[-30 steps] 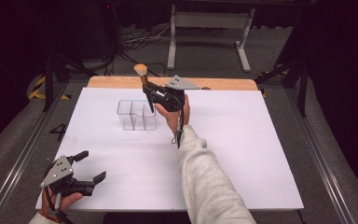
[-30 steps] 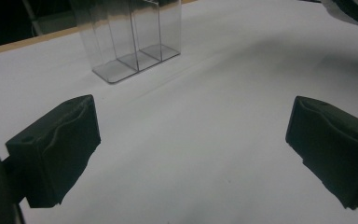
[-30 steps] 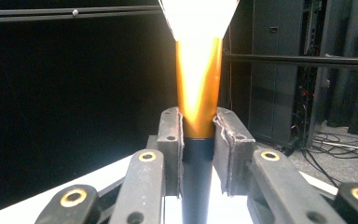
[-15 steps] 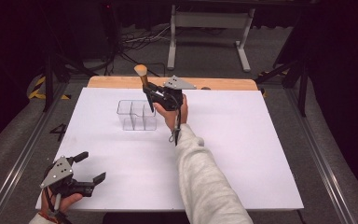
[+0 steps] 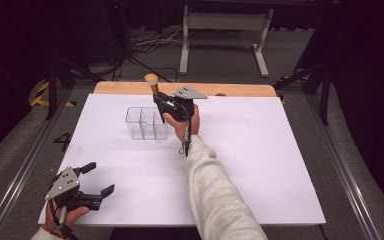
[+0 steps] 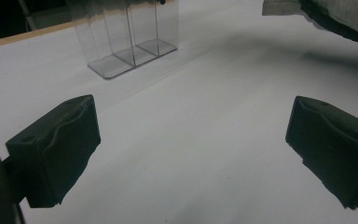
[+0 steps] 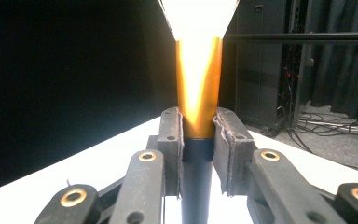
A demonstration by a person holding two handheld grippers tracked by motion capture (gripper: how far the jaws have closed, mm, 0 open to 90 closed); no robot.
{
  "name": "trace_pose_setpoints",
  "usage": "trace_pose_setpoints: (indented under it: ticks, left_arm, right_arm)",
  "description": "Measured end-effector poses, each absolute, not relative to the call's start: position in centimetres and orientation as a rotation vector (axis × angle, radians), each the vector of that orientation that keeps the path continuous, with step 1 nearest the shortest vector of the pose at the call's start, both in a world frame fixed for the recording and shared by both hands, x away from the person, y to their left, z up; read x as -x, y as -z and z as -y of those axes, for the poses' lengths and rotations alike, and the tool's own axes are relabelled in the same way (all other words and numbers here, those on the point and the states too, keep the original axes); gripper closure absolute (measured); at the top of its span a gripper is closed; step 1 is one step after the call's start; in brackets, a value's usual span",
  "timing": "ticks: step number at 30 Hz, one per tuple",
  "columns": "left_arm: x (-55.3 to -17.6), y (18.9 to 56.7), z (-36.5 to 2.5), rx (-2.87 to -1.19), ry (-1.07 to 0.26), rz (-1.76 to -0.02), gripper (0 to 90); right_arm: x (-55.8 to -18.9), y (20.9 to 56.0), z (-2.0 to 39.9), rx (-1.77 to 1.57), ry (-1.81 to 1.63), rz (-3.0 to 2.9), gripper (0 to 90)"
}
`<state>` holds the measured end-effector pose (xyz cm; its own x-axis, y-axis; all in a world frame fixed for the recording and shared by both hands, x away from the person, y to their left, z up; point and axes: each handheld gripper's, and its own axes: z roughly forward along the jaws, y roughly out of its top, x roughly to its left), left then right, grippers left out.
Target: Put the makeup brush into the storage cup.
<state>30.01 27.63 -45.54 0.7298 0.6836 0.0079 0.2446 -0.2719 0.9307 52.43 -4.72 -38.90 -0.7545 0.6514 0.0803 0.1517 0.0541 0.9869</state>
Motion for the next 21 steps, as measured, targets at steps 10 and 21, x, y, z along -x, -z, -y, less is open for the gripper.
trace_pose_setpoints:
  ticks: [10, 21]
  left_arm:
    - [-29.9, 45.5, -27.6, -1.836, -0.510, -0.721, 3.5]
    - [-30.0, 45.4, -27.4, -1.829, -0.517, -0.718, 3.6]
  right_arm:
    - [-51.5, 40.0, 4.7, -0.819, -1.724, -1.968, 74.1]
    - [-50.9, 39.8, 5.0, -0.827, -1.709, -1.961, 74.0]
